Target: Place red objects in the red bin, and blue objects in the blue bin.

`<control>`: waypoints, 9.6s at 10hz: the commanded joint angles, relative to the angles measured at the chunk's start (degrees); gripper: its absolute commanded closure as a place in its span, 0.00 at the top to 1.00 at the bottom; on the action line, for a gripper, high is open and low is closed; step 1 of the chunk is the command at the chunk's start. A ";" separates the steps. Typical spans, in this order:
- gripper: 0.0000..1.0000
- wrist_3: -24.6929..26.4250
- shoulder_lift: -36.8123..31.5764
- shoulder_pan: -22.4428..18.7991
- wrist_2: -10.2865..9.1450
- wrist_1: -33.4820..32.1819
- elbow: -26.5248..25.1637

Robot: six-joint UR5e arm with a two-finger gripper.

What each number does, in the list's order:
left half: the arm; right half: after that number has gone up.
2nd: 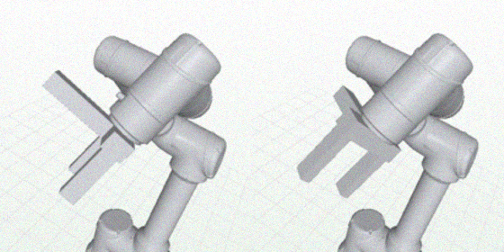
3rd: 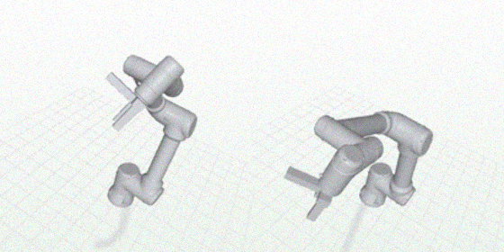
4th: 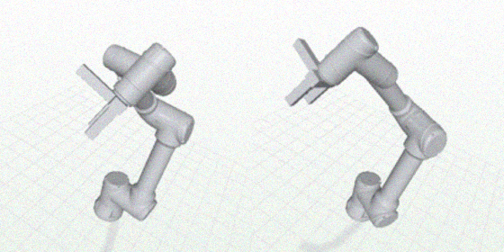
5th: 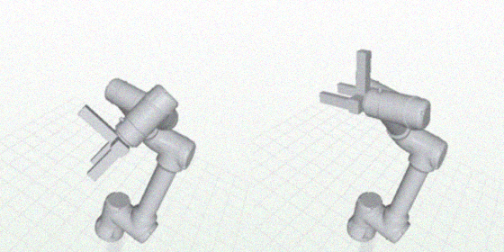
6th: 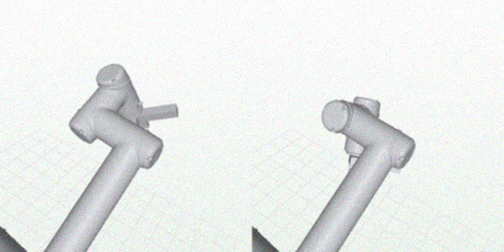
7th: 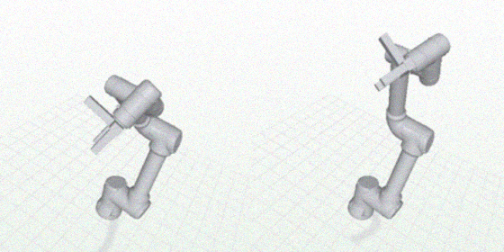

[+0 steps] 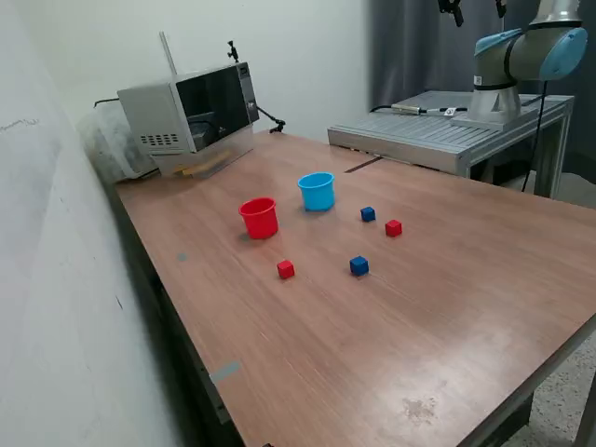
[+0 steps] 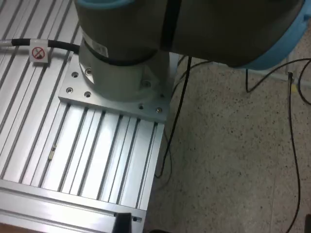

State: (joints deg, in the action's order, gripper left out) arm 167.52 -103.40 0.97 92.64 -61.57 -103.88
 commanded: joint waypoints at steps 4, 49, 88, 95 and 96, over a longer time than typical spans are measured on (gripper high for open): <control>1.00 0.00 -0.05 0.00 0.00 -0.04 0.00; 1.00 10.45 68.76 -6.68 2.63 -56.73 47.53; 0.00 16.61 76.77 -3.08 4.92 -57.26 54.58; 0.00 16.35 72.59 -1.50 4.39 -57.00 51.97; 0.00 16.09 66.81 -0.19 4.57 -56.99 48.81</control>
State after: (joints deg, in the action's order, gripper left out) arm 183.95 -28.80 -1.13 97.00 -118.68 -50.74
